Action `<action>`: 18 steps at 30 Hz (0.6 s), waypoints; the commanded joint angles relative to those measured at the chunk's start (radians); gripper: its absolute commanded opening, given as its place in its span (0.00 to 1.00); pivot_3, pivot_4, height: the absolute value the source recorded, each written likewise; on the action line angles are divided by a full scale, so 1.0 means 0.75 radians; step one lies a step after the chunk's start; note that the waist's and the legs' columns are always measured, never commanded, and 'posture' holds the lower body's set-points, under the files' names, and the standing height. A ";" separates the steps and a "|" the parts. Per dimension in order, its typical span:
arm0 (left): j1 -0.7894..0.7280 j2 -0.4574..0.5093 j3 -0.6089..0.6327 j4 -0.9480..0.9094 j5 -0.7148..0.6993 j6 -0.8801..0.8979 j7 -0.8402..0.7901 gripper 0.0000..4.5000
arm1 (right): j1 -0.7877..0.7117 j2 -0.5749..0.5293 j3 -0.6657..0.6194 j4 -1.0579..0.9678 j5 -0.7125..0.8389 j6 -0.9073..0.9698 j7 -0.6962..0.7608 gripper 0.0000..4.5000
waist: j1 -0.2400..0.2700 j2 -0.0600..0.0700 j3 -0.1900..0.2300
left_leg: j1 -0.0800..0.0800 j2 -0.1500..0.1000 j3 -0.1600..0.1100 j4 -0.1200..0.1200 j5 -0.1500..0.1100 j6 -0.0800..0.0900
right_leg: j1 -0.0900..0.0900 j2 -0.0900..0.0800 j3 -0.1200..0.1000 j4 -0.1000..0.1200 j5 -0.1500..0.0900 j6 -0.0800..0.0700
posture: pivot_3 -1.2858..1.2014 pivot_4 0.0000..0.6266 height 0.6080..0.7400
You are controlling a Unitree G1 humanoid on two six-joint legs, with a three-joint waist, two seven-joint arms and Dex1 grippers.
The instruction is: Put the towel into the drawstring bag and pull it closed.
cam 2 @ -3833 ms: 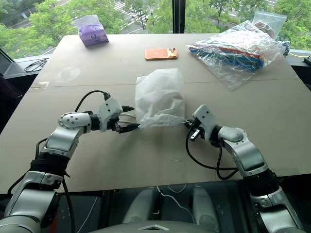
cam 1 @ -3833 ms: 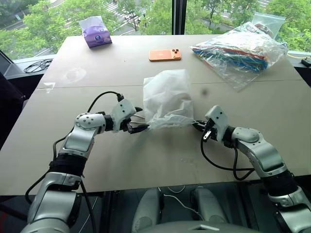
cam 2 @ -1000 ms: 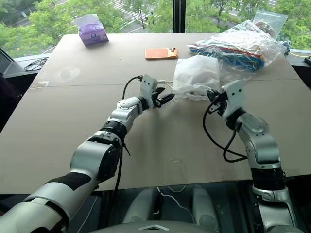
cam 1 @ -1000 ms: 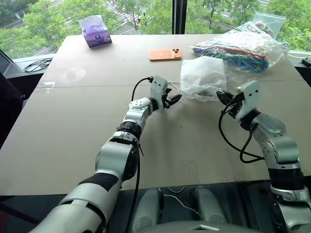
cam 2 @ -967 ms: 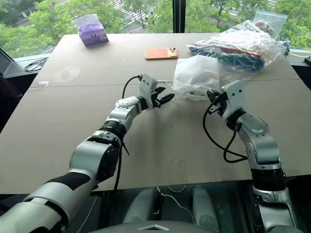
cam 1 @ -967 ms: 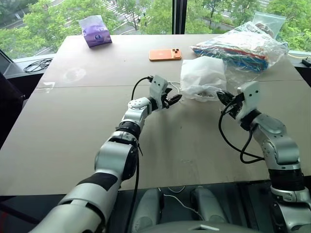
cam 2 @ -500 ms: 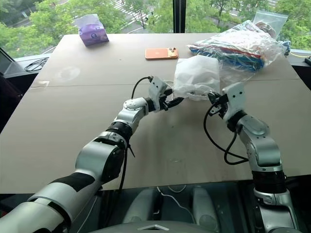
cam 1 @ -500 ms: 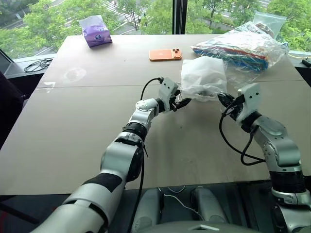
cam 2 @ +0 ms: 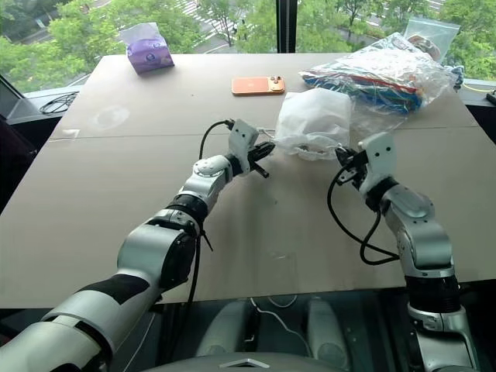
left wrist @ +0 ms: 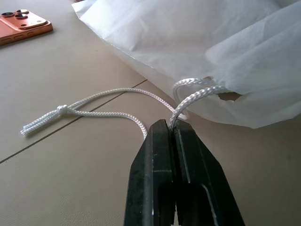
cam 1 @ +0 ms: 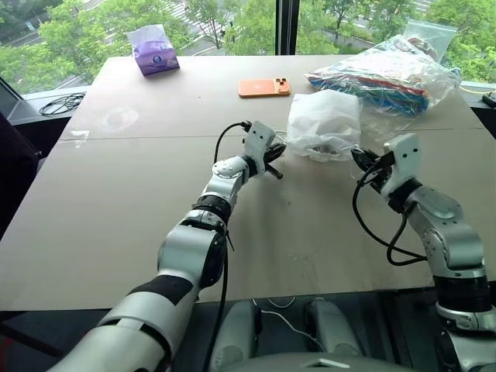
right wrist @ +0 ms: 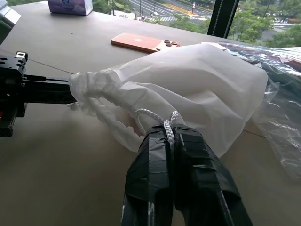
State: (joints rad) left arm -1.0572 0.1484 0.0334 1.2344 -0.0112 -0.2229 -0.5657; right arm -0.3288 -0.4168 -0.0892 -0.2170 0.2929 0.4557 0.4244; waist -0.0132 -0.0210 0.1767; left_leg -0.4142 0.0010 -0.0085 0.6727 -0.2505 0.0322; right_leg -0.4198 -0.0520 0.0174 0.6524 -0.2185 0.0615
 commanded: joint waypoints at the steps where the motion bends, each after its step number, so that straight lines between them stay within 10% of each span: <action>1: 0.011 0.057 0.031 -0.063 0.010 -0.082 0.122 0.01 | -0.006 -0.017 -0.065 -0.018 -0.022 -0.052 -0.037 0.00 | -0.001 0.000 0.000 | 0.000 0.000 0.000 0.000 0.000 0.000 | 0.000 0.000 0.000 0.000 0.000 0.000 | 0.52 0.24 1.00; 18: 0.171 0.382 0.101 -0.236 0.193 -0.196 0.977 0.01 | -0.085 -0.066 -0.197 0.224 -0.217 -0.193 -0.313 0.00 | 0.003 0.000 0.000 | 0.000 0.000 -0.001 0.000 0.000 0.000 | -0.002 -0.001 0.002 0.003 0.000 0.000 | 0.52 0.24 1.00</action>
State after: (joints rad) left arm -0.9355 0.3679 0.0650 1.0779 0.1335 -0.3802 0.0589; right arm -0.3869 -0.4447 -0.1554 -0.0649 0.1631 0.3217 0.2580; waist -0.0107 -0.0210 0.1766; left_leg -0.4140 0.0008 -0.0089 0.6727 -0.2503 0.0319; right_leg -0.4215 -0.0530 0.0187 0.6551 -0.2183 0.0614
